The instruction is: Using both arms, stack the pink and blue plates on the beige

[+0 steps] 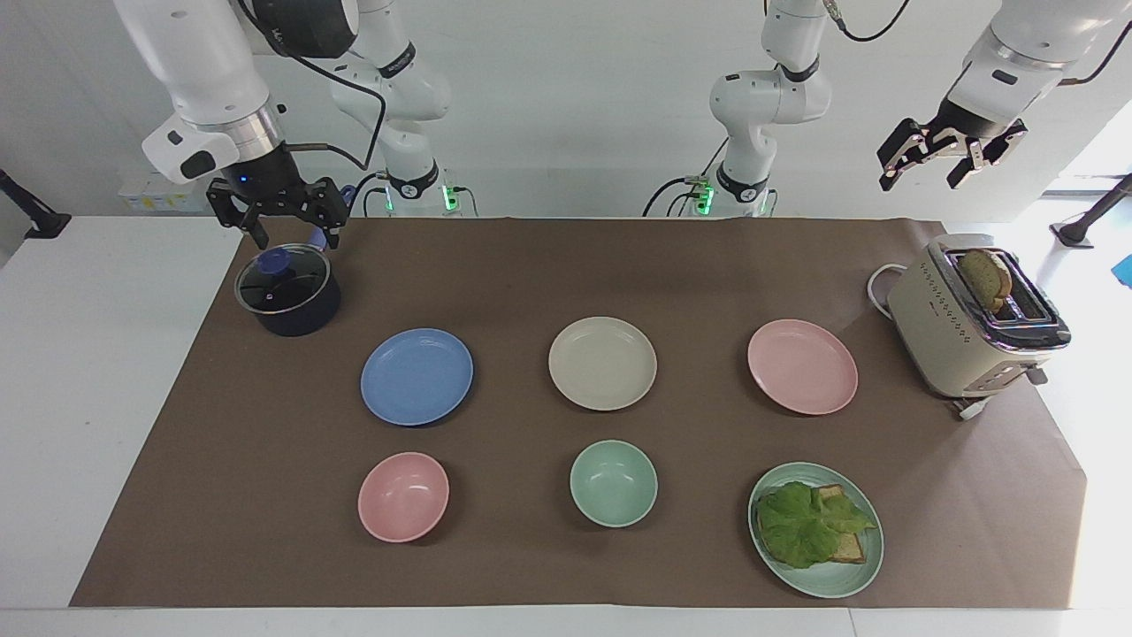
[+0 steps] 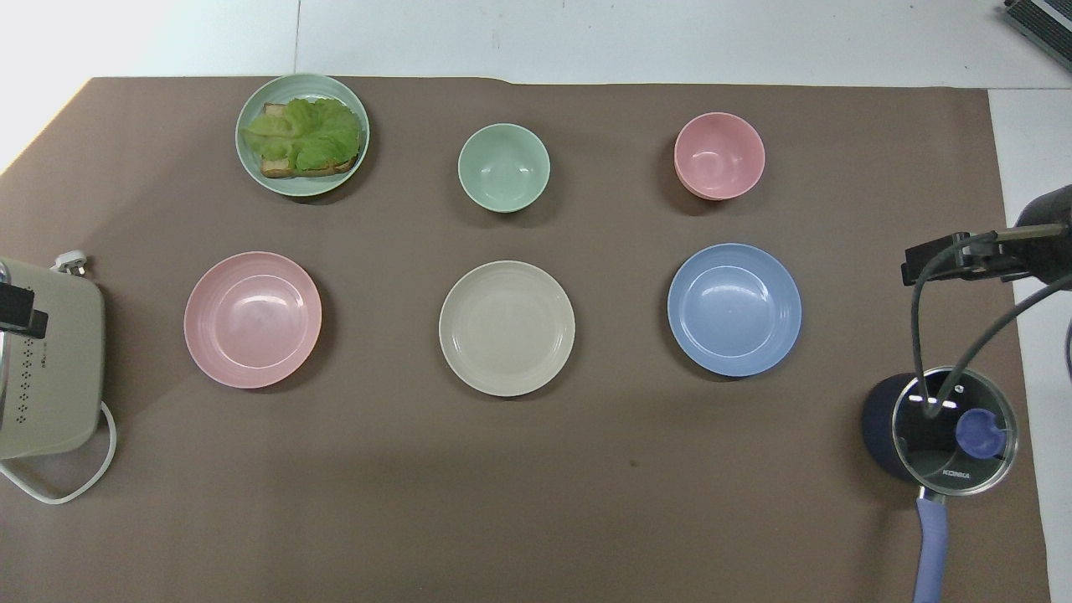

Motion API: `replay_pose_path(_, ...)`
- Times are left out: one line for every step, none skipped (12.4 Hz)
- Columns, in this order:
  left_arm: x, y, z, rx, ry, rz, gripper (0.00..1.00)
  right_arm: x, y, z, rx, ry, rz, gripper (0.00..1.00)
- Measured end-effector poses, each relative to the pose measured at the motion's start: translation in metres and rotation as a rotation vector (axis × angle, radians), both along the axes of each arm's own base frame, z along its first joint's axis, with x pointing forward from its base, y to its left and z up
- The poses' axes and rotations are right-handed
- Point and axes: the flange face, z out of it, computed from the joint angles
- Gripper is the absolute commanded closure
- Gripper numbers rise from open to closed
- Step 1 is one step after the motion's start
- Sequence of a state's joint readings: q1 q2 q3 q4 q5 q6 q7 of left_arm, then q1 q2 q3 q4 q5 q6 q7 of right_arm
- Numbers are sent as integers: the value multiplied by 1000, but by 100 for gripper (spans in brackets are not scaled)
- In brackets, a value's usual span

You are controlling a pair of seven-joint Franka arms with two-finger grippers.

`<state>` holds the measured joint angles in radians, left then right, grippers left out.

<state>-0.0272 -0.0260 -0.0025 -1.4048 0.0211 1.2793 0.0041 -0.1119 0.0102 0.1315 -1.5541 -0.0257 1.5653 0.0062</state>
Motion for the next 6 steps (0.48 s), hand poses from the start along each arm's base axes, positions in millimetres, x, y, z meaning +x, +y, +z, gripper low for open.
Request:
replay_pose_path(0, 0, 0, 0, 0, 0, 0, 0, 0, 0, 0, 0, 0, 0)
replay_pose_path(0, 0, 0, 0, 0, -1, 0, 0, 0, 0, 0, 0, 0, 0)
replay_pose_path(0, 0, 0, 0, -1, -1, 0, 0, 0, 0, 0, 0, 0, 0)
replay_pose_path(1, 0, 0, 0, -8, 7, 0, 0, 0, 0, 0, 0, 0, 0)
replay_pose_path(3, 6, -1, 0, -20, 31, 0, 0, 0, 0, 0, 0, 0, 0)
replay_pose_path(7, 15, -13, -10, -17, 59, 0, 0, 0, 0, 0, 0, 0, 0)
